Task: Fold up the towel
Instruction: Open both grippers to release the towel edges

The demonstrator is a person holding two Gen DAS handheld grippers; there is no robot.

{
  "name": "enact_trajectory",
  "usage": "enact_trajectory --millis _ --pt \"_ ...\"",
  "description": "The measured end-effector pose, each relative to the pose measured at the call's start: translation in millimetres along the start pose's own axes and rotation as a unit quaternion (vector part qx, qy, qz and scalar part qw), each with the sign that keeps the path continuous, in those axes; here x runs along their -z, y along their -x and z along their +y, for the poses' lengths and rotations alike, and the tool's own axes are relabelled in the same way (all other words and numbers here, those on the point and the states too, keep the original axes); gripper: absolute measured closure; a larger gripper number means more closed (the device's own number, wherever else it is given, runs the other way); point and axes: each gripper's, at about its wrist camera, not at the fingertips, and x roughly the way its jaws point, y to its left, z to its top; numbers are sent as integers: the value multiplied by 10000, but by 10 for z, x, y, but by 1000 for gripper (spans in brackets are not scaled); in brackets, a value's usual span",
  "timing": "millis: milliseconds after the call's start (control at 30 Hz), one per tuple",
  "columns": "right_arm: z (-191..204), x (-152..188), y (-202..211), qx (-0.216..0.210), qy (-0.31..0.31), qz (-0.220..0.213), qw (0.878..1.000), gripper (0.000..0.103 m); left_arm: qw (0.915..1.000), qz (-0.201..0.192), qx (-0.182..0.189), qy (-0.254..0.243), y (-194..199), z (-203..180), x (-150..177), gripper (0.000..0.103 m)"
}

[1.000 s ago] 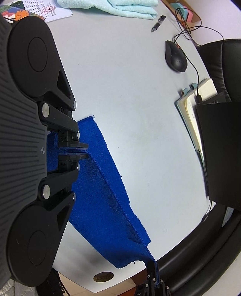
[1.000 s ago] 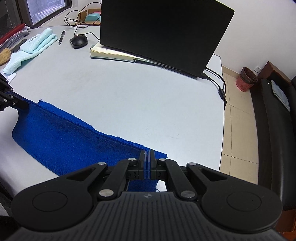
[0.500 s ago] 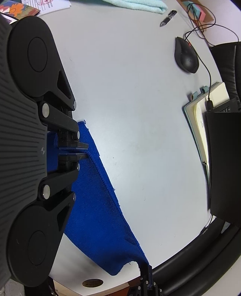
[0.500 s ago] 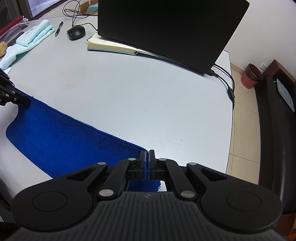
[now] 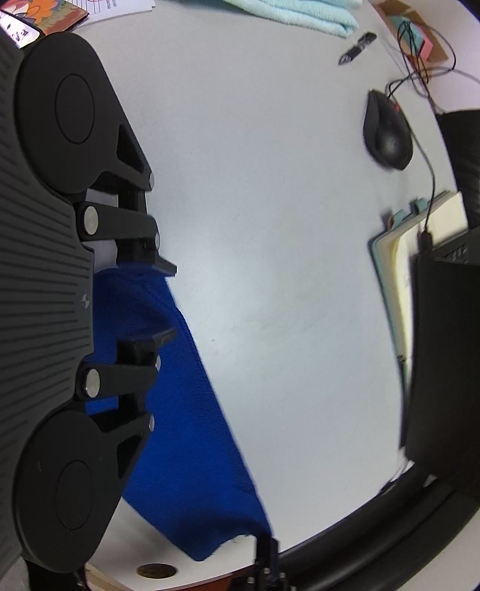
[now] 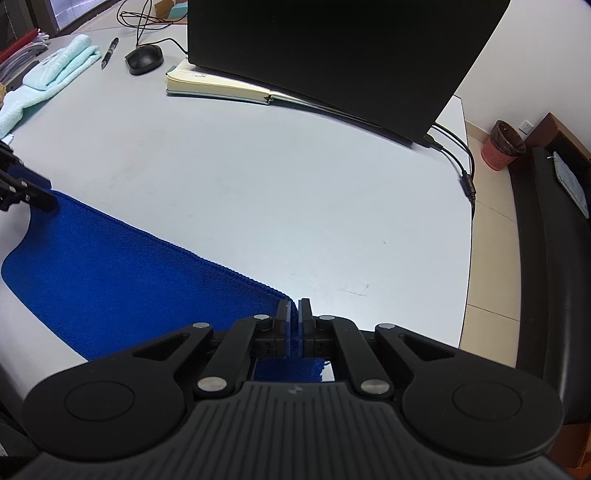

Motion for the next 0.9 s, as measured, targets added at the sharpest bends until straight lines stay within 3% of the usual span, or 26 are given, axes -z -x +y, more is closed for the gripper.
enact_trajectory --millis 67,100,433,900 --pt "-3 -6 5 92 -12 -34 10000 63 10000 -9 -17 43 7 14 -4 66" --pt "-4 -7 20 126 -15 -84 9999 61 10000 -14 -38 39 11 14 0 66" --pt "-8 18 106 205 -11 -173 9996 61 9996 -182 -141 134 130 59 71 66" --pt "44 162 257 218 -54 -259 9994 61 9994 -300 -165 -94 279 -94 167 65"
